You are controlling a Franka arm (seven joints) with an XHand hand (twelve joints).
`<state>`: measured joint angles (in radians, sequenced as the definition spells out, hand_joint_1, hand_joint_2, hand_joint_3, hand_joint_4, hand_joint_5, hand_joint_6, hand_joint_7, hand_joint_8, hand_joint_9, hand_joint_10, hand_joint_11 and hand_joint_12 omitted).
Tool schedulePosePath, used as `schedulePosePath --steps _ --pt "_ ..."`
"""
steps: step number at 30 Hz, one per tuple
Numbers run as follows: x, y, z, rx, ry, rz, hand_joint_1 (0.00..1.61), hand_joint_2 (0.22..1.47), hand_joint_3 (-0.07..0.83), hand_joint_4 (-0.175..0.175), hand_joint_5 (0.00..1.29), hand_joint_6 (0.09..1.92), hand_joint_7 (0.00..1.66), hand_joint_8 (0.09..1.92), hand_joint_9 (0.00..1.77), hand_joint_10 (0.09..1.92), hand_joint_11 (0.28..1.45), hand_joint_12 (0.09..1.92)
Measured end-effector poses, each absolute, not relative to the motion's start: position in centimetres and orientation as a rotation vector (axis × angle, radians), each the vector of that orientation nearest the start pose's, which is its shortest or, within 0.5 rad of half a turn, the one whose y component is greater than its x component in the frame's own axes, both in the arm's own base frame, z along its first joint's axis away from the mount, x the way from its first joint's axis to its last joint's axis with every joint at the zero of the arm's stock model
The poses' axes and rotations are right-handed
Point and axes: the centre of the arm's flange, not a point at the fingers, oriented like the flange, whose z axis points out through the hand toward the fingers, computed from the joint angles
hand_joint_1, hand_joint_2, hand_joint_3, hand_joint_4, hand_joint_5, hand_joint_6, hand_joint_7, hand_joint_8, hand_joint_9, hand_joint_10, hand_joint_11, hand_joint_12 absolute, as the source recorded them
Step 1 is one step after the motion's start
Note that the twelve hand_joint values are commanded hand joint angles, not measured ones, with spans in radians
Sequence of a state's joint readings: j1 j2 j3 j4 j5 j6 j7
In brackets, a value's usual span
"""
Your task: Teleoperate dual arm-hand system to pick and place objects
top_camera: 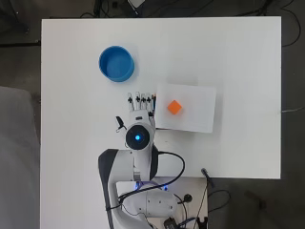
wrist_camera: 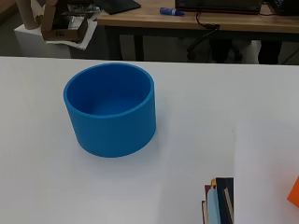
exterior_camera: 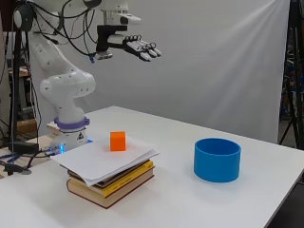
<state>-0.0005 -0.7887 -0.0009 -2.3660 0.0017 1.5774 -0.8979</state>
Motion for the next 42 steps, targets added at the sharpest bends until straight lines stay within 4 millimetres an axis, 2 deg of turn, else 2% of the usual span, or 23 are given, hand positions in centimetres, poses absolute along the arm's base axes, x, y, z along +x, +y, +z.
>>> schedulePosePath --steps 5,9,13,16,20,24,28,30,33,36,39,42 --pt "30.3 -0.6 57.0 -2.911 -1.252 -0.053 0.01 1.09 -0.003 0.082 0.24 0.09 0.35 0.09 0.48 0.09 0.47 0.09" --pt "30.3 -2.0 54.2 -2.999 -1.069 -0.142 0.0 1.09 -0.004 0.08 0.23 0.09 0.36 0.09 0.49 0.09 0.49 0.09" --pt "30.1 -5.2 50.4 -3.005 -0.894 -0.215 0.0 1.08 -0.005 0.067 0.2 0.09 0.35 0.09 0.48 0.09 0.53 0.09" --pt "30.8 -7.8 47.6 -2.984 -0.784 -0.228 0.01 1.08 -0.003 0.045 0.21 0.09 0.35 0.09 0.48 0.09 0.53 0.09" --pt "32.7 -9.8 43.9 -2.959 -0.742 -0.156 0.01 1.09 0.0 0.022 0.21 0.09 0.35 0.09 0.47 0.09 0.51 0.09" --pt "36.0 -10.9 40.5 -2.942 -0.738 -0.051 0.02 1.1 0.002 0.01 0.23 0.09 0.38 0.09 0.48 0.09 0.51 0.09" --pt "40.1 -12.6 38.7 -2.941 -0.729 -0.03 0.02 1.1 0.003 0.002 0.23 0.09 0.39 0.09 0.49 0.09 0.52 0.09" --pt "41.1 -13.6 38.4 -2.948 -0.717 -0.05 0.01 1.1 0.003 0.001 0.22 0.09 0.39 0.09 0.49 0.09 0.53 0.09" --pt "40.5 -14.8 38.3 -2.955 -0.683 -0.084 0.0 1.12 0.004 -0.005 0.25 0.09 0.43 0.09 0.51 0.09 0.54 0.09" --pt "38.5 -16.0 37.7 -2.962 -0.669 -0.097 0.0 1.13 0.002 -0.009 0.31 0.09 0.48 0.09 0.55 0.09 0.56 0.09" --pt "36.7 -15.9 37.4 -2.981 -0.698 -0.076 0.0 1.11 -0.006 -0.008 0.32 0.09 0.48 0.09 0.55 0.09 0.56 0.09" --pt "35.8 -15.8 37.3 -2.98 -0.711 -0.069 0.0 1.09 -0.015 -0.001 0.32 0.09 0.48 0.09 0.55 0.09 0.55 0.09"
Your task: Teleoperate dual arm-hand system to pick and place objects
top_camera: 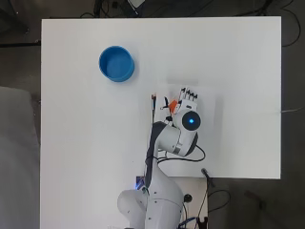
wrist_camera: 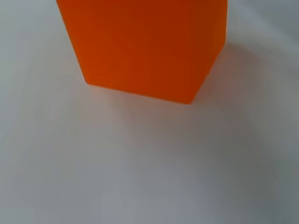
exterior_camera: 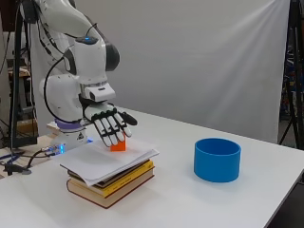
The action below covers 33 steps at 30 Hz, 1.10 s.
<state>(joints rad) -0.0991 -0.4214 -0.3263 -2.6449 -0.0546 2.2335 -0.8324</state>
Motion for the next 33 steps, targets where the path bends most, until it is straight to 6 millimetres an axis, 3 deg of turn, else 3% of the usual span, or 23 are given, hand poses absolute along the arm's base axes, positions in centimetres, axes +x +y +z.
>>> schedulePosePath --steps 5,6,7,8,9,10,11,13,17,21,26,29,33 --pt "35.0 -15.6 35.6 -2.937 -0.756 -0.009 0.0 1.05 -0.02 0.016 0.33 0.09 0.48 0.09 0.55 0.09 0.55 0.09" --pt "34.8 -15.6 35.3 -2.926 -0.766 -0.003 0.11 1.07 -0.012 0.028 0.39 0.09 0.52 0.09 0.59 0.09 0.56 0.09" --pt "34.7 -15.6 34.9 -2.914 -0.77 0.005 0.41 1.13 -0.004 0.083 0.53 0.48 0.66 0.09 0.74 0.09 0.64 0.09" --pt "34.7 -15.7 34.6 -2.901 -0.767 0.007 0.68 1.13 0.006 0.109 0.7 0.77 0.82 0.44 0.92 0.54 0.72 0.47" --pt "34.6 -15.8 34.4 -2.884 -0.766 0.002 0.85 1.13 0.006 0.137 0.83 0.9 0.99 1.0 1.14 1.12 0.85 1.0" --pt "34.6 -15.9 34.4 -2.863 -0.777 -0.01 0.93 1.13 0.005 0.156 0.88 0.99 1.11 1.43 1.32 1.5 0.95 1.37" --pt "34.6 -16.0 34.4 -2.83 -0.804 -0.023 0.96 1.14 0.004 0.166 0.9 1.04 1.17 1.68 1.42 1.71 1.0 1.59" --pt "34.5 -15.8 34.4 -2.753 -0.908 -0.056 0.98 1.15 0.003 0.174 0.9 1.09 1.22 1.88 1.5 1.88 1.05 1.75" --pt "35.2 -14.5 37.4 -2.637 -1.151 -0.185 0.96 1.18 0.003 0.175 0.85 1.18 1.24 1.92 1.52 1.92 1.08 1.79" --pt "36.6 -11.7 43.6 -2.642 -1.245 -0.276 0.94 1.2 0.001 0.175 0.82 1.22 1.23 1.92 1.53 1.92 1.11 1.79" --pt "40.2 -5.8 51.5 -2.714 -1.285 -0.349 0.94 1.19 -0.001 0.175 0.82 1.21 1.29 1.92 1.57 1.92 1.16 1.79" --pt "43.7 -3.6 53.3 -2.714 -1.306 -0.343 0.95 1.18 -0.002 0.175 0.84 1.18 1.3 1.92 1.59 1.92 1.18 1.78" --pt "49.5 1.0 52.8 -2.681 -1.353 -0.283 0.98 1.16 -0.003 0.175 0.89 1.12 1.3 1.92 1.6 1.92 1.2 1.78"
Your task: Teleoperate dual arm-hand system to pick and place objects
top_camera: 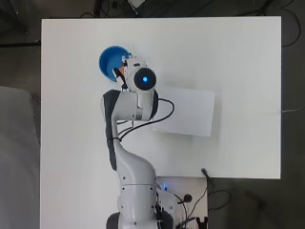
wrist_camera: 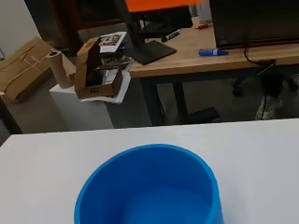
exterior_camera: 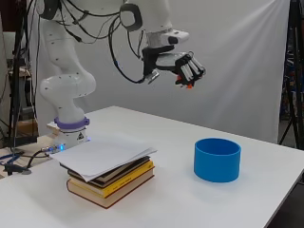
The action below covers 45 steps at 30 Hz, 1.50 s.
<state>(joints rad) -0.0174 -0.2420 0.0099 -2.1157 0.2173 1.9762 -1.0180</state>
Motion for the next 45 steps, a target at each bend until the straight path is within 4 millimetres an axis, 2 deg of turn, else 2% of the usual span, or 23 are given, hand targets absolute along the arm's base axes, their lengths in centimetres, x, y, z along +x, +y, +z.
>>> schedulePosePath --steps 3,5,8,13,17,22,25,28,31,32,33,34,35,36,37,38,39,42,45 --pt "53.7 4.3 50.7 -2.626 -1.459 -0.211 1.0 1.13 -0.002 0.175 0.94 1.05 1.35 1.92 1.61 1.92 1.21 1.78" --pt "55.7 5.9 48.6 -2.583 -1.517 -0.155 1.0 1.13 -0.002 0.175 0.95 1.03 1.37 1.92 1.62 1.92 1.22 1.78" --pt "57.3 7.7 46.7 -2.566 -1.504 -0.09 1.0 1.12 -0.001 0.175 0.96 1.01 1.38 1.92 1.64 1.92 1.23 1.78" --pt "58.8 9.9 41.7 -2.549 -1.455 0.067 1.01 1.12 0.0 0.175 0.96 1.0 1.4 1.92 1.64 1.92 1.22 1.78" --pt "59.5 10.5 41.6 -2.544 -1.44 0.099 1.01 1.12 0.001 0.175 0.96 1.01 1.42 1.92 1.64 1.92 1.2 1.77" --pt "59.5 11.0 39.5 -2.544 -1.406 0.138 1.0 1.13 0.001 0.175 0.95 1.03 1.44 1.92 1.64 1.92 1.2 1.76" --pt "60.6 11.5 39.7 -2.564 -1.405 0.132 1.0 1.13 0.001 0.175 0.94 1.04 1.45 1.92 1.64 1.92 1.2 1.76" --pt "62.0 11.8 38.8 -2.571 -1.407 0.146 1.0 1.14 0.002 0.175 0.94 1.04 1.45 1.92 1.64 1.92 1.2 1.76" --pt "62.5 11.8 38.3 -2.576 -1.388 0.158 0.99 1.14 0.002 0.175 0.93 1.06 1.45 1.92 1.63 1.92 1.19 1.76" --pt "62.6 11.7 38.5 -2.578 -1.383 0.155 0.87 1.13 0.0 0.141 0.82 0.76 1.42 1.92 1.63 1.92 1.19 1.76" --pt "62.7 11.6 38.7 -2.579 -1.376 0.147 0.53 1.02 -0.022 0.067 0.5 0.44 1.14 1.57 1.34 1.69 0.96 1.51" --pt "62.9 11.5 38.6 -2.571 -1.364 0.142 0.29 0.87 -0.043 0.049 0.27 0.23 0.68 0.94 0.82 1.14 0.67 1.03" --pt "63.0 11.5 38.3 -2.554 -1.348 0.149 0.14 0.81 -0.033 0.05 0.14 0.11 0.36 0.5 0.45 0.68 0.5 0.62" --pt "63.1 11.7 37.9 -2.531 -1.33 0.167 0.07 0.8 -0.018 0.054 0.07 0.09 0.18 0.25 0.26 0.38 0.43 0.34" --pt "63.3 12.1 37.5 -2.513 -1.307 0.193 0.03 0.81 -0.007 0.054 0.03 0.09 0.09 0.12 0.2 0.21 0.41 0.18" --pt "63.7 12.2 37.4 -2.51 -1.276 0.218 0.01 0.84 0.004 0.045 0.01 0.09 0.06 0.09 0.18 0.12 0.42 0.09" --pt "64.2 12.2 37.7 -2.523 -1.244 0.238 0.01 0.87 0.007 0.032 0.01 0.09 0.06 0.09 0.2 0.09 0.43 0.09" --pt "65.9 12.1 40.7 -2.61 -1.174 0.198 0.0 0.93 0.009 0.007 0.02 0.09 0.1 0.09 0.29 0.09 0.46 0.09" --pt "66.5 11.7 43.3 -2.659 -1.164 0.118 0.0 0.95 0.006 0.005 0.06 0.09 0.13 0.09 0.34 0.09 0.48 0.09"
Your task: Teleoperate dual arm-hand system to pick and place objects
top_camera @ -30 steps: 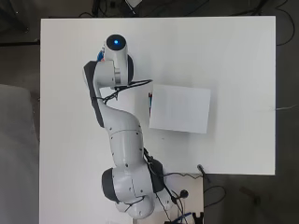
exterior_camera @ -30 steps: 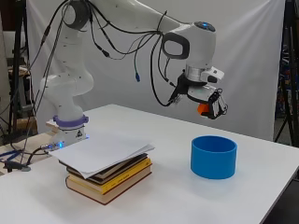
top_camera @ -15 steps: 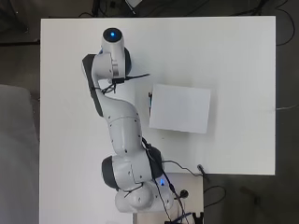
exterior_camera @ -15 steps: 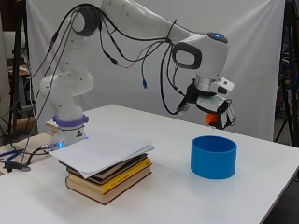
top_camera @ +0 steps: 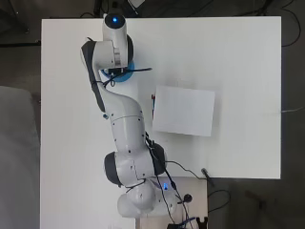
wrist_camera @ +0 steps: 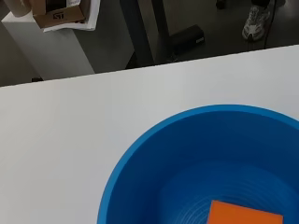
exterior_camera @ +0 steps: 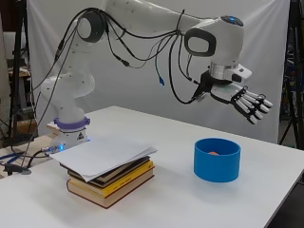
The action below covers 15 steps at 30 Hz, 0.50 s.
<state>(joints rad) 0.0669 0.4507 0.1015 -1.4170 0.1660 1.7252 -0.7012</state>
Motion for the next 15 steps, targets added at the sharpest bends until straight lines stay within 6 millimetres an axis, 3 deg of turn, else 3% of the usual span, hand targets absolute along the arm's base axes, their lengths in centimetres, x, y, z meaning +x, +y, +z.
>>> schedulePosePath --steps 5,7,9,10,11,12,13,14,15 --pt "64.3 10.5 41.4 -2.677 -1.206 0.195 0.0 0.95 0.001 0.045 0.16 0.09 0.17 0.09 0.34 0.09 0.46 0.09" --pt "63.1 10.2 43.0 -2.709 -1.238 0.161 0.0 0.95 0.001 0.054 0.18 0.09 0.18 0.09 0.35 0.09 0.46 0.09" --pt "61.5 9.5 46.4 -2.779 -1.273 0.108 0.0 0.95 0.0 0.055 0.14 0.09 0.14 0.09 0.33 0.09 0.45 0.09" --pt "60.6 9.0 48.4 -2.815 -1.298 0.082 0.0 0.99 0.011 0.039 0.16 0.09 0.43 0.09 0.67 0.15 0.61 0.1" --pt "59.8 8.4 50.3 -2.843 -1.323 0.054 0.0 1.05 0.016 0.063 0.44 0.09 0.85 0.65 1.07 0.79 0.81 0.71" --pt "59.0 7.6 52.0 -2.863 -1.343 0.027 0.22 1.11 0.009 0.107 0.67 0.72 1.1 1.22 1.32 1.3 0.98 1.24" --pt "58.3 6.8 53.2 -2.87 -1.348 0.014 0.5 1.14 -0.006 0.137 0.62 0.92 0.93 1.06 1.13 1.24 0.85 1.14" --pt "57.5 6.2 54.2 -2.868 -1.348 0.011 0.69 1.15 -0.009 0.122 0.39 0.62 0.61 0.69 0.91 0.89 0.74 0.79" --pt "56.7 5.9 54.9 -2.861 -1.346 0.013 0.73 1.17 -0.006 0.103 0.21 0.35 0.45 0.39 0.9 0.68 0.73 0.61"
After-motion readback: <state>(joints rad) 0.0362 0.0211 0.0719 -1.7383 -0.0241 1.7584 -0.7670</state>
